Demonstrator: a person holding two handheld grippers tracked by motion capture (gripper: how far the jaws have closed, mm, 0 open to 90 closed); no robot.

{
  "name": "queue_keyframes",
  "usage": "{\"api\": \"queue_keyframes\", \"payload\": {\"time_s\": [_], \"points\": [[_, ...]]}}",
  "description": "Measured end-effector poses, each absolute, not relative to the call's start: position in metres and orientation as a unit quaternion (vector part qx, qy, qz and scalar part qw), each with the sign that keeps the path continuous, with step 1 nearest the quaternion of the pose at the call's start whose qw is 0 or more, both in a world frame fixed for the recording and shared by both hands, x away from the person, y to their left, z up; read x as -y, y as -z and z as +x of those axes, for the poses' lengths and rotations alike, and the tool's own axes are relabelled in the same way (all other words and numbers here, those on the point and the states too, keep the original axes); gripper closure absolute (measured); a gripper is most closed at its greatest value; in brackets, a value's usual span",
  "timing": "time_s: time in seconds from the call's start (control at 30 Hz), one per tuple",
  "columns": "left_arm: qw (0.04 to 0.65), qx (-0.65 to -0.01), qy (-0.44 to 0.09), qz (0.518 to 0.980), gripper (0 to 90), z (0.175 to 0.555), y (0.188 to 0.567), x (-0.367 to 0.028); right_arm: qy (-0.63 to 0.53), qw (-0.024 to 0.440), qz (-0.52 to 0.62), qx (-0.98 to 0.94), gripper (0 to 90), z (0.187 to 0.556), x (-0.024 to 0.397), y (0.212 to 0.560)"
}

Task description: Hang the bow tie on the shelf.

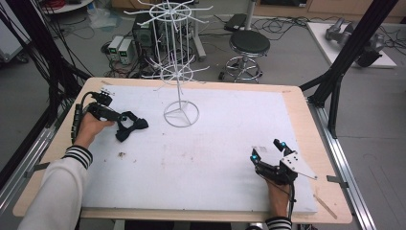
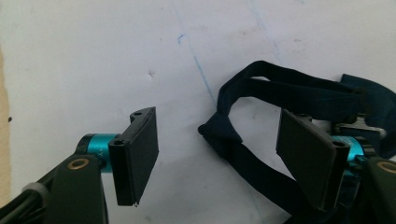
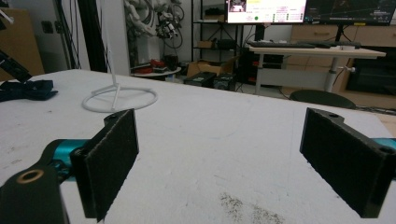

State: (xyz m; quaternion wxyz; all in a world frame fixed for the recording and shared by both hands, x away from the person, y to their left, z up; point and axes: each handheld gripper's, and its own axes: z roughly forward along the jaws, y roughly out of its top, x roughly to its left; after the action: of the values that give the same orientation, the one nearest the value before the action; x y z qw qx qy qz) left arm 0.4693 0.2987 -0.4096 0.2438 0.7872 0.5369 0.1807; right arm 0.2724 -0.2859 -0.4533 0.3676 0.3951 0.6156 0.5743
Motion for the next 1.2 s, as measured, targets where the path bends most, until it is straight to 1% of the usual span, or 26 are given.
{"api": "queue_keyframes", "payload": {"time_s": [0.07,0.13,0.23,0.3,0.33,0.43,0.47,0.5,0.57,0.77,0.83,0.93,1.03,1.2], "points": [[0.239,-0.541,-0.176,0.787,30.9,0.470,0.410,-0.300,-0.574,0.368,0.395,-0.616,10.7,0.272,0.286,0.453],[0.229,-0.542,-0.172,0.790,34.3,0.471,0.413,-0.301,-0.575,0.368,0.395,-0.615,10.7,0.272,0.286,0.453],[0.227,-0.544,-0.171,0.789,35.2,0.472,0.414,-0.300,-0.574,0.366,0.397,-0.615,10.7,0.272,0.286,0.453],[0.228,-0.546,-0.171,0.788,38.2,0.473,0.414,-0.299,-0.575,0.366,0.397,-0.615,10.7,0.272,0.286,0.453],[0.231,-0.548,-0.170,0.786,38.2,0.473,0.415,-0.298,-0.575,0.366,0.397,-0.615,10.7,0.272,0.286,0.453],[0.227,-0.547,-0.164,0.789,44.4,0.474,0.415,-0.297,-0.574,0.369,0.395,-0.615,10.7,0.273,0.286,0.453],[0.225,-0.547,-0.163,0.790,44.4,0.474,0.415,-0.297,-0.574,0.369,0.395,-0.615,10.7,0.273,0.286,0.453],[0.225,-0.549,-0.163,0.788,47.3,0.474,0.416,-0.295,-0.575,0.366,0.398,-0.615,10.7,0.272,0.286,0.453],[0.224,-0.551,-0.162,0.788,50.2,0.474,0.416,-0.295,-0.574,0.369,0.395,-0.615,10.7,0.273,0.286,0.453],[0.220,-0.560,-0.152,0.784,53.1,0.476,0.416,-0.294,-0.574,0.368,0.396,-0.615,10.7,0.272,0.286,0.453],[0.221,-0.563,-0.151,0.782,57.4,0.476,0.416,-0.292,-0.575,0.368,0.396,-0.614,10.7,0.273,0.286,0.453],[0.216,-0.565,-0.150,0.782,60.6,0.477,0.416,-0.290,-0.575,0.368,0.396,-0.614,10.7,0.273,0.286,0.453],[0.213,-0.566,-0.151,0.782,67.0,0.477,0.416,-0.290,-0.574,0.368,0.396,-0.615,10.7,0.273,0.286,0.453],[0.211,-0.572,-0.149,0.778,73.7,0.478,0.415,-0.290,-0.575,0.368,0.396,-0.614,10.7,0.273,0.286,0.453]]}}
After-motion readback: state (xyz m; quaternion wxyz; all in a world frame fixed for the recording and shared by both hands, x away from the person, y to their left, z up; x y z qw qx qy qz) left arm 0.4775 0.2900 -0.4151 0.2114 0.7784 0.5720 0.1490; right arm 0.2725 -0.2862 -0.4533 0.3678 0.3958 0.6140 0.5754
